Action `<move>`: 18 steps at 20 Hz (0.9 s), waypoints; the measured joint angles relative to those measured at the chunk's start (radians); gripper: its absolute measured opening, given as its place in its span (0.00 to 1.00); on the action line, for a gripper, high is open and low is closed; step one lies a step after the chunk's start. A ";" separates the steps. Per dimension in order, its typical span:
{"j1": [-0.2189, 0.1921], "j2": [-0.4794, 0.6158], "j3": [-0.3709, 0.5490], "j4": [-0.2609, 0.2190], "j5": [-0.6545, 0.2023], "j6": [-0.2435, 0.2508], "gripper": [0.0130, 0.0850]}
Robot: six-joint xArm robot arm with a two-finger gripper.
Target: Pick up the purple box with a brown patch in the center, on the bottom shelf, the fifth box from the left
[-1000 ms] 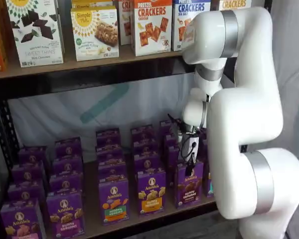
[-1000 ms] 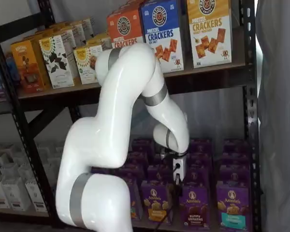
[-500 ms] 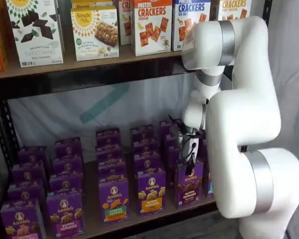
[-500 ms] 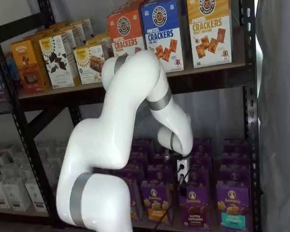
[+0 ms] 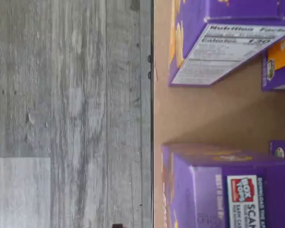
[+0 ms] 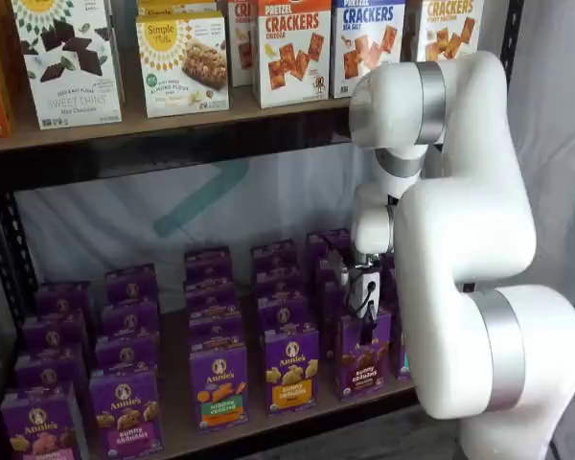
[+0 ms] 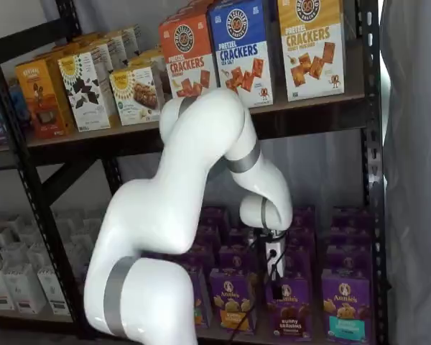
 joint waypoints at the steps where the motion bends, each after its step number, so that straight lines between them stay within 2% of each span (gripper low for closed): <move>1: -0.001 0.006 -0.005 -0.005 -0.002 0.004 1.00; 4: -0.003 0.022 -0.013 -0.012 -0.015 0.008 1.00; 12: -0.001 0.040 0.006 0.033 -0.106 -0.034 1.00; 17: -0.003 0.047 0.013 -0.009 -0.140 0.002 1.00; 18: -0.003 0.048 0.014 -0.010 -0.142 0.002 0.94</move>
